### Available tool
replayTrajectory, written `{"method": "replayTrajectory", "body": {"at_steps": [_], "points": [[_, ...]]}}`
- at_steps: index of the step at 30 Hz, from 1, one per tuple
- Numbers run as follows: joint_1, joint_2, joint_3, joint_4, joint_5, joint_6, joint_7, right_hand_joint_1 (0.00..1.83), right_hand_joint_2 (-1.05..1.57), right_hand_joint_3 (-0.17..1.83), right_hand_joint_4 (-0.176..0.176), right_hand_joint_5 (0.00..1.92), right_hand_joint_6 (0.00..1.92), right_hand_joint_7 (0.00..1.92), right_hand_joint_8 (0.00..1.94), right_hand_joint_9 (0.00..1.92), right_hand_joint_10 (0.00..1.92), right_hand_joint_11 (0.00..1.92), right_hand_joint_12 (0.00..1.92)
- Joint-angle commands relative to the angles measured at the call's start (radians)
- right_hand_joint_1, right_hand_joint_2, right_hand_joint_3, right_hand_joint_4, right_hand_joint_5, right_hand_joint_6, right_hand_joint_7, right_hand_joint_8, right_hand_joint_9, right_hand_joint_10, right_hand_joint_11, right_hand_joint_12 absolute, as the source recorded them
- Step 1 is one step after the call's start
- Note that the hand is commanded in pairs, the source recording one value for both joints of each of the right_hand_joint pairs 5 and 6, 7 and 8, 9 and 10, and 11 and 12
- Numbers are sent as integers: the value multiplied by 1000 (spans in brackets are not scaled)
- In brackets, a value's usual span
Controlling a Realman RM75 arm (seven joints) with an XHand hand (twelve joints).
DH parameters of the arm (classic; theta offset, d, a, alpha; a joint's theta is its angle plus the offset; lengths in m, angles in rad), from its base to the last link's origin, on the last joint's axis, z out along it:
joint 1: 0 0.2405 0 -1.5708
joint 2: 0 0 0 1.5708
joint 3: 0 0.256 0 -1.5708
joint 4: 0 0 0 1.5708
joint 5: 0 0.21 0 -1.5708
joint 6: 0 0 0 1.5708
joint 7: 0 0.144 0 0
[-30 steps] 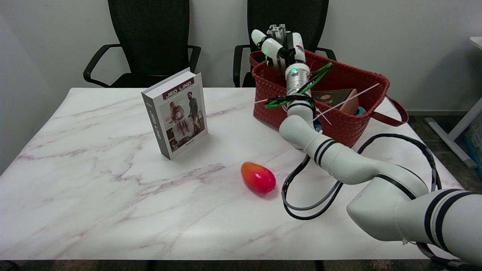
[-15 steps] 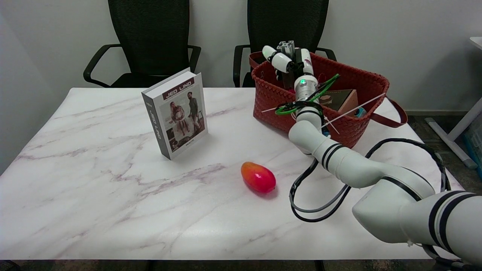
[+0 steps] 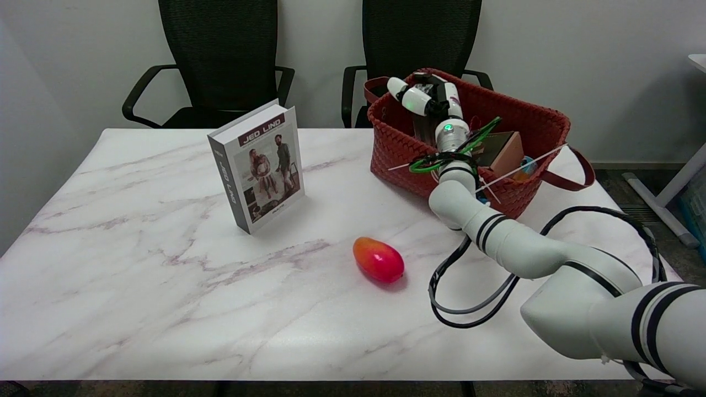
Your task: Place the metal rectangular block into the brown storage basket.
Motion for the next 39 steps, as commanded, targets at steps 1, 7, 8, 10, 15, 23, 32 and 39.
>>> {"method": "replayTrajectory", "body": {"at_steps": [1,7,8,10,15,23,32,39], "points": [[-8,17,-7,61,11,16,-3,849,454,360,0,0,0,478,478,466,466,367,367],[-21,38,-32,173,9,78,-64,849,401,229,0,0,0,353,353,320,320,124,124],[-27,44,-35,217,9,97,-117,853,377,215,0,0,0,346,346,314,314,72,72],[-36,50,-34,287,9,119,-199,864,328,179,0,0,0,324,324,286,286,0,0],[-67,74,-38,466,-26,164,-328,900,211,88,0,0,0,264,264,227,227,0,0],[-125,74,-39,690,-65,197,-597,907,171,3,0,0,0,225,225,198,198,0,0],[-198,70,-95,849,-73,215,-859,926,28,-16,0,0,0,0,0,0,0,0,0],[-320,65,-131,967,-218,270,-945,996,89,-134,0,0,0,0,0,0,0,0,0]]}}
